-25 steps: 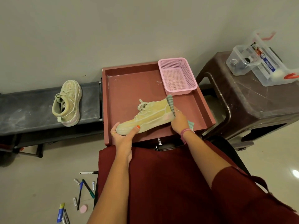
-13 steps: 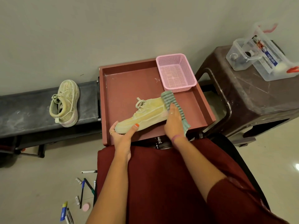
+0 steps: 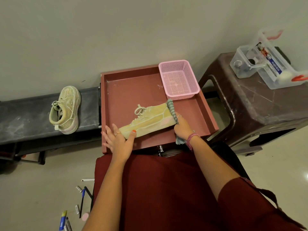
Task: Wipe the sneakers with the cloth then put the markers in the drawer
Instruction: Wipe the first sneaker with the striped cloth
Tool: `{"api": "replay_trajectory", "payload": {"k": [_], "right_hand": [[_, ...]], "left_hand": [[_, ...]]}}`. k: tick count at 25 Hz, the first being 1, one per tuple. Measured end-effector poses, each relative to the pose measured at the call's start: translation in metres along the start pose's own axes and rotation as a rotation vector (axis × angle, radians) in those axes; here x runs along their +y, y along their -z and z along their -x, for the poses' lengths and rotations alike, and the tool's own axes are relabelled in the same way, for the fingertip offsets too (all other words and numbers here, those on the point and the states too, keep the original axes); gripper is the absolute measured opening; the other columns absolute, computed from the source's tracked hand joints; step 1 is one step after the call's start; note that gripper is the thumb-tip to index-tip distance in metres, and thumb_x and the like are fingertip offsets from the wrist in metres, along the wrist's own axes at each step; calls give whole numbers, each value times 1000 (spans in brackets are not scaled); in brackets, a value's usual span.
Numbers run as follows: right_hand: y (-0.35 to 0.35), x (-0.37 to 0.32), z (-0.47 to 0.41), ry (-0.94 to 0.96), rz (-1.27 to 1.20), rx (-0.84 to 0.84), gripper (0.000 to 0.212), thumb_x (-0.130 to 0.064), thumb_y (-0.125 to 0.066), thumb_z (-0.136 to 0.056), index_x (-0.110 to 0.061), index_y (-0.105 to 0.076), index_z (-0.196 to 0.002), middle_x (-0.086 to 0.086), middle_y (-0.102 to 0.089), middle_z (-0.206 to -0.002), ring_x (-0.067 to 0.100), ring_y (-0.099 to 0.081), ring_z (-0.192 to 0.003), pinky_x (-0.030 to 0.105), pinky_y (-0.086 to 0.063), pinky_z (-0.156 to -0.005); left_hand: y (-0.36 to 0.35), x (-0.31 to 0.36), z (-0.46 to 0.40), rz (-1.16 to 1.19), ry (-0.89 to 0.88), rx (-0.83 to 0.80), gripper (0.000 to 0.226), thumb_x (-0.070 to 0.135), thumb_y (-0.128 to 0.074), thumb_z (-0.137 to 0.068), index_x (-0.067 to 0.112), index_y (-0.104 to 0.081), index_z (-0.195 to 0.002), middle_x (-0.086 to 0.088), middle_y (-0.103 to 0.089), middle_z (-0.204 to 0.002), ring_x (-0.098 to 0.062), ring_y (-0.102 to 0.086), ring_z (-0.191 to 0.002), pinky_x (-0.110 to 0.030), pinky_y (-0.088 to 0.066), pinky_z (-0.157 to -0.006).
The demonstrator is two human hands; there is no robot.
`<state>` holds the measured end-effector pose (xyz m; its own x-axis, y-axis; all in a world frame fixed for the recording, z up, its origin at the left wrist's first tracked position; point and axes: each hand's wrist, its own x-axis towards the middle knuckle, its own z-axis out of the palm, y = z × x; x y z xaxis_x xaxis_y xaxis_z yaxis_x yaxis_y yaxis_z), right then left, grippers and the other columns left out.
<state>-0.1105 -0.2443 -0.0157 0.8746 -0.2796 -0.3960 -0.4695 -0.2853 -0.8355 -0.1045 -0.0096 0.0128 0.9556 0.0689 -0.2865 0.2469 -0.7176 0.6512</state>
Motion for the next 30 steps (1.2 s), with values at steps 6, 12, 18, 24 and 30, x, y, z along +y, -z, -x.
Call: {"api": "replay_trajectory", "payload": {"k": [6, 12, 18, 24, 30], "right_hand": [[0, 1, 7, 7, -11, 1, 77, 19, -29, -75, -13, -35, -144, 2, -45, -137, 17, -40, -128, 24, -27, -109], [3, -11, 18, -30, -94, -30, 63, 22, -28, -83, -4, -40, -140, 0, -54, -117, 12, -54, -108, 11, -40, -86], [1, -48, 48, 110, -45, 13, 67, 22, -30, -82, -5, -34, -143, 4, -44, -138, 18, -41, -130, 10, -32, -102], [0, -65, 90, 608, 686, 154, 81, 17, -45, -79, -11, -17, -150, 6, -15, -158, 20, -11, -146, 29, -9, -117], [45, -97, 95, 381, 336, -214, 73, 17, -33, -83, -13, -22, -148, -7, -29, -147, 11, -24, -140, 0, -14, -104]], "left_hand": [[-11, 68, -27, -543, -458, -280, 127, 80, -56, -67, 10, 6, -152, -5, 14, -160, -25, 16, -147, -55, 16, -109], [-44, 97, -49, -777, -604, -389, 140, 56, -85, -54, 1, 1, -151, -14, -19, -154, -31, -19, -142, -51, -9, -118], [-29, 89, -42, -506, -655, -248, 115, 37, -87, -50, 6, -27, -143, -9, -34, -130, -30, -32, -121, -40, -28, -109], [-5, 89, -1, -29, -624, -94, 95, 14, -84, -50, 10, -39, -134, -4, -41, -126, -24, -43, -118, -36, -39, -102], [12, 79, 35, 116, -556, -74, 105, 15, -89, -50, 12, -34, -139, 3, -42, -130, -7, -38, -112, -19, -34, -94]]}}
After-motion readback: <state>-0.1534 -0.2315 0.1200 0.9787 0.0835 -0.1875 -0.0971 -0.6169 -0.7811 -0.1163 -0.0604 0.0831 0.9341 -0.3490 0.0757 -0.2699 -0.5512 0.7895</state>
